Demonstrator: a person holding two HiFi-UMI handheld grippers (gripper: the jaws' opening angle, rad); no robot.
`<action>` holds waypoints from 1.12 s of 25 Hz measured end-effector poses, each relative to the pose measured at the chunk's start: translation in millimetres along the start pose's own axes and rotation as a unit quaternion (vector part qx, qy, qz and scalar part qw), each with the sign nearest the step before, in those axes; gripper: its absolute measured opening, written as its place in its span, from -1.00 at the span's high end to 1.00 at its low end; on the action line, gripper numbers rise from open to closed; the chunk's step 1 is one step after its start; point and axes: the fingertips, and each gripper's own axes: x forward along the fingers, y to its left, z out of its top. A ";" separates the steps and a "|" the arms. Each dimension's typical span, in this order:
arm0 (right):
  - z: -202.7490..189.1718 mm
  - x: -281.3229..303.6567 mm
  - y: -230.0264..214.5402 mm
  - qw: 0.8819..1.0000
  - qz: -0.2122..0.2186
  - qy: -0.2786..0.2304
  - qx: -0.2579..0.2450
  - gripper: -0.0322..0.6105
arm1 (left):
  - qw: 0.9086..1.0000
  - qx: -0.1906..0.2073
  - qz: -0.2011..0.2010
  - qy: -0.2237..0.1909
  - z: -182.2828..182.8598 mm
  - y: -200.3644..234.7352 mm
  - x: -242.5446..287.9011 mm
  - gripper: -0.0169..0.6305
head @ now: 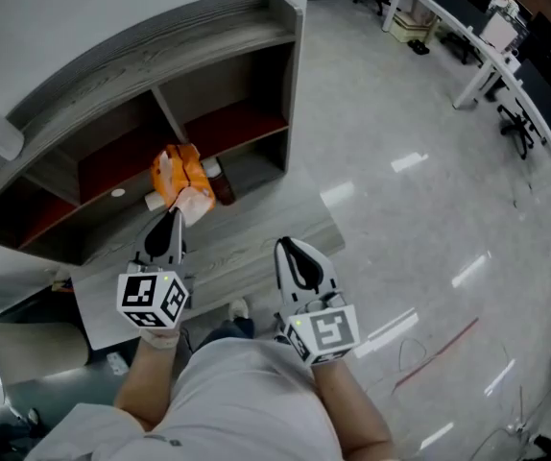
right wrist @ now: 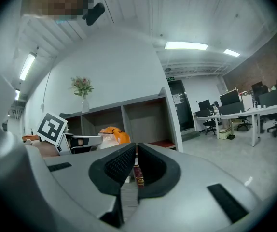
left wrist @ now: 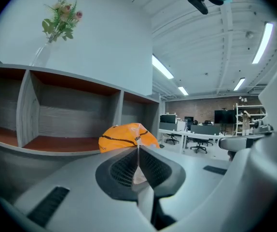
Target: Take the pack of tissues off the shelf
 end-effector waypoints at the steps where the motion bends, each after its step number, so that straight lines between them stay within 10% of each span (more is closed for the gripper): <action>1: -1.7 -2.2 -3.2 1.000 -0.007 0.001 0.002 0.82 | 1.000 0.001 -0.011 0.003 -2.4 -6.6 3.6 0.87; 13: -0.8 -43.9 -65.9 0.989 -0.141 -0.036 0.027 0.82 | 0.982 -0.004 -0.185 0.029 -19.2 -100.9 55.6 0.87; 28: 1.3 -114.7 -109.0 0.963 -0.261 -0.057 0.027 0.82 | 0.914 0.020 -0.402 0.045 -25.2 -219.6 43.2 0.87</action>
